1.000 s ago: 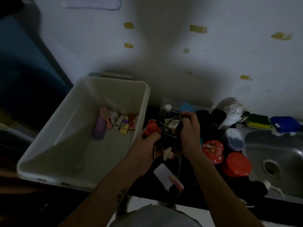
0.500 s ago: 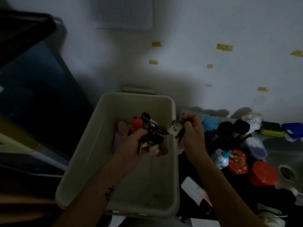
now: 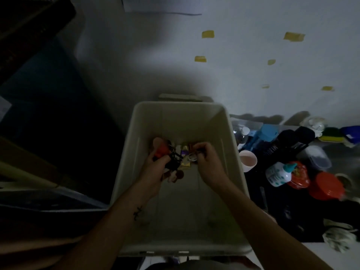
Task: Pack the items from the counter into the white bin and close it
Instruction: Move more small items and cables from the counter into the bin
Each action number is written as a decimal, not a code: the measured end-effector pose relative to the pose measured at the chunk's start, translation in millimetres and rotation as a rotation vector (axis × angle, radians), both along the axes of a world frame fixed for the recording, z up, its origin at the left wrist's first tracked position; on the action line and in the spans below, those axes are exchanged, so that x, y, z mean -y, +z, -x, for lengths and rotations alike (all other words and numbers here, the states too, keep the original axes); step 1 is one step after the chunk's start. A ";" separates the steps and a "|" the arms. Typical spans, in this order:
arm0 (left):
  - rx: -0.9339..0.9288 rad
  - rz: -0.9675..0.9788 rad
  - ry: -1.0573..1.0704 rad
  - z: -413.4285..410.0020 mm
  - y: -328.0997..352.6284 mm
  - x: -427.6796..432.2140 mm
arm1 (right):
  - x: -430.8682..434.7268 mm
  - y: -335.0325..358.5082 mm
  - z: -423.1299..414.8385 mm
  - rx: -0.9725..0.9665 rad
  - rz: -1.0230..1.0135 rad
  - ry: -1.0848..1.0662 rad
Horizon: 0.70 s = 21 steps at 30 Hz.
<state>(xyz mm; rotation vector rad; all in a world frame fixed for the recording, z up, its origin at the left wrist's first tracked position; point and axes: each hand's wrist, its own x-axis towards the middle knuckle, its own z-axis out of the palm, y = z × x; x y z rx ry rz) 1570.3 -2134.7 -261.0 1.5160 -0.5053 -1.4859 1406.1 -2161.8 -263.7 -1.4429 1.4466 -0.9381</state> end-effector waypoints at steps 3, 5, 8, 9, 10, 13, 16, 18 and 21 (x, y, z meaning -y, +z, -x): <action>0.033 -0.033 0.020 -8.5 -20.5 4.8 | 6.2 -20.1 -13.9 -0.074 -0.025 0.013; 0.048 -0.055 0.017 -12.4 -32.5 6.3 | 9.8 -31.5 -21.4 -0.053 -0.115 0.001; 0.076 -0.121 0.038 -12.5 -56.0 12.8 | 12.9 -53.9 -27.6 -0.051 -0.205 -0.035; 0.072 -0.134 0.041 -12.1 -65.7 16.2 | 14.3 -62.6 -31.2 -0.056 -0.236 -0.049; 0.068 -0.145 0.033 -10.8 -72.4 20.0 | 15.1 -69.6 -34.5 -0.059 -0.263 -0.070; 0.107 -0.139 0.082 -7.4 -84.8 29.7 | 15.9 -88.6 -43.8 -0.066 -0.326 -0.108; 0.062 -0.177 0.188 -5.0 -85.1 36.0 | 17.3 -102.0 -49.1 -0.035 -0.383 -0.116; 0.021 -0.217 0.255 -6.0 -87.0 40.5 | 20.7 -109.3 -52.7 -0.024 -0.432 -0.113; 0.223 -0.167 0.227 -7.3 -91.5 43.1 | 27.1 -119.8 -58.9 -0.001 -0.458 -0.129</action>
